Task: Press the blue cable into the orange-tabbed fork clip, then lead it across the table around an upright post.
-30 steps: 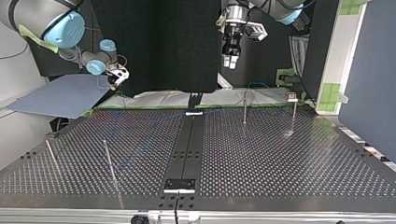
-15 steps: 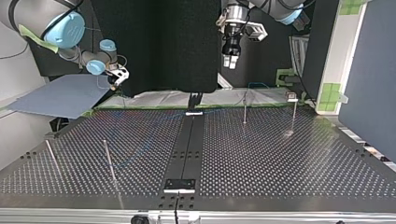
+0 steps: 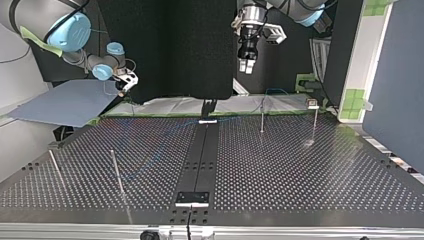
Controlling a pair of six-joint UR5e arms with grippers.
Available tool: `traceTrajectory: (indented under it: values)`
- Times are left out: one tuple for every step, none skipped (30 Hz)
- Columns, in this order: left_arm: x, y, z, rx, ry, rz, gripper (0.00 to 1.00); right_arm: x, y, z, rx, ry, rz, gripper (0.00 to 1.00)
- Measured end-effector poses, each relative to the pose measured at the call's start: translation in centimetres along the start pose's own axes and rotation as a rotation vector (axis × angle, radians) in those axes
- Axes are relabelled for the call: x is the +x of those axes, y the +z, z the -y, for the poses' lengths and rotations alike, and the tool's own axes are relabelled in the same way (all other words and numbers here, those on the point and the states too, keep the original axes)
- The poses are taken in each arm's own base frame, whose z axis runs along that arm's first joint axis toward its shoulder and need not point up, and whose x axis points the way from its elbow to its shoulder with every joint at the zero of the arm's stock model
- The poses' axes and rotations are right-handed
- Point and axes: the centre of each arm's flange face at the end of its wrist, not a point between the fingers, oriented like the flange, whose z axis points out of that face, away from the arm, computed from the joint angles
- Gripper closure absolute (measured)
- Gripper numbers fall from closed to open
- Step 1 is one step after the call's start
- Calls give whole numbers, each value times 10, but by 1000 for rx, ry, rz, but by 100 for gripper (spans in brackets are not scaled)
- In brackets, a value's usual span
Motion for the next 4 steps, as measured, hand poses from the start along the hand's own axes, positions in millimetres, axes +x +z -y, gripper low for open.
traceTrajectory:
  values:
    - [0,0,0,0,0,0,1,0,0,0,0,0,0,100]
    - [0,0,0,0,0,0,1,0,0,0,0,0,0,100]
    - [0,0,0,0,0,0,1,0,0,0,0,0,0,100]
    - [0,0,0,0,0,0,1,0,0,0,0,0,0,100]
